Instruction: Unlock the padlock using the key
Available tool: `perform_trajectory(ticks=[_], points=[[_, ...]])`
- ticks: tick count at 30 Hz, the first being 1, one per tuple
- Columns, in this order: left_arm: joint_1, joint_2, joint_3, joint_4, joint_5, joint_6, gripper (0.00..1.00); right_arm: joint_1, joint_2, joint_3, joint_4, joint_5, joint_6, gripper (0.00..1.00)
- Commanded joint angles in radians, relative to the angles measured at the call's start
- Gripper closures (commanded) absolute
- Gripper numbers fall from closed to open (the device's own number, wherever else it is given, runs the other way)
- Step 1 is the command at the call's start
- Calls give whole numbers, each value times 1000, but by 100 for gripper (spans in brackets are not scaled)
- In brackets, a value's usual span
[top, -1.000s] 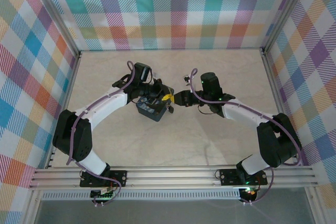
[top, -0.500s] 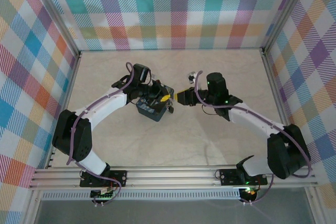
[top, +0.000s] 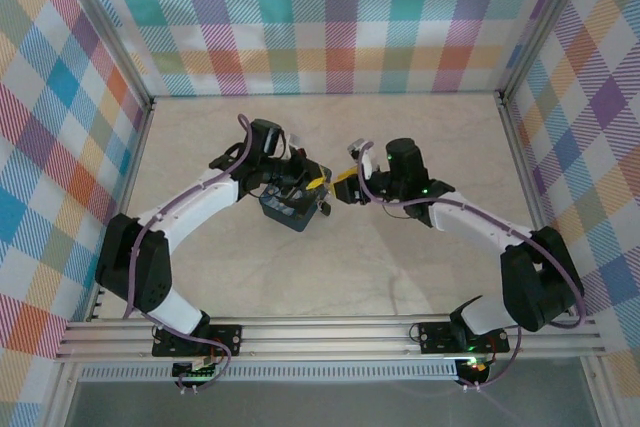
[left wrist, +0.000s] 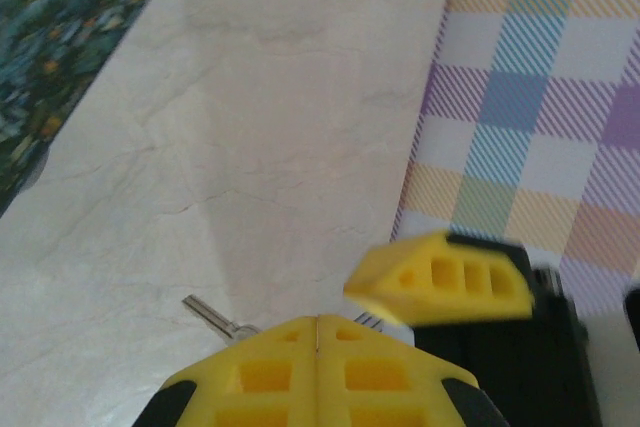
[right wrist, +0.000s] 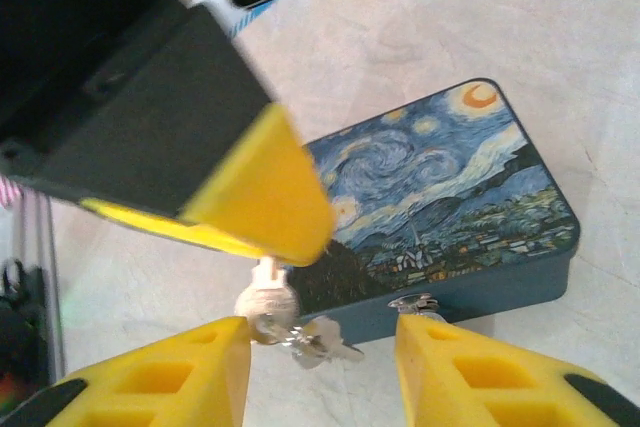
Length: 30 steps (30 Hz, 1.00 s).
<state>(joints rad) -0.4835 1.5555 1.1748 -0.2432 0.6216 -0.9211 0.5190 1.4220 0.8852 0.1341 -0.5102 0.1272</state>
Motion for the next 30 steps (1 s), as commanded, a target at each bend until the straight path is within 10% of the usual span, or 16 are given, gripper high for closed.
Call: perform_trajectory(ticks=[1, 30], points=[[8, -38, -13, 88, 71, 149, 100, -24, -36, -11, 80, -119, 105, 56], [15, -62, -19, 179, 130, 203, 100, -97, 91, -90, 549, -376, 639, 66]])
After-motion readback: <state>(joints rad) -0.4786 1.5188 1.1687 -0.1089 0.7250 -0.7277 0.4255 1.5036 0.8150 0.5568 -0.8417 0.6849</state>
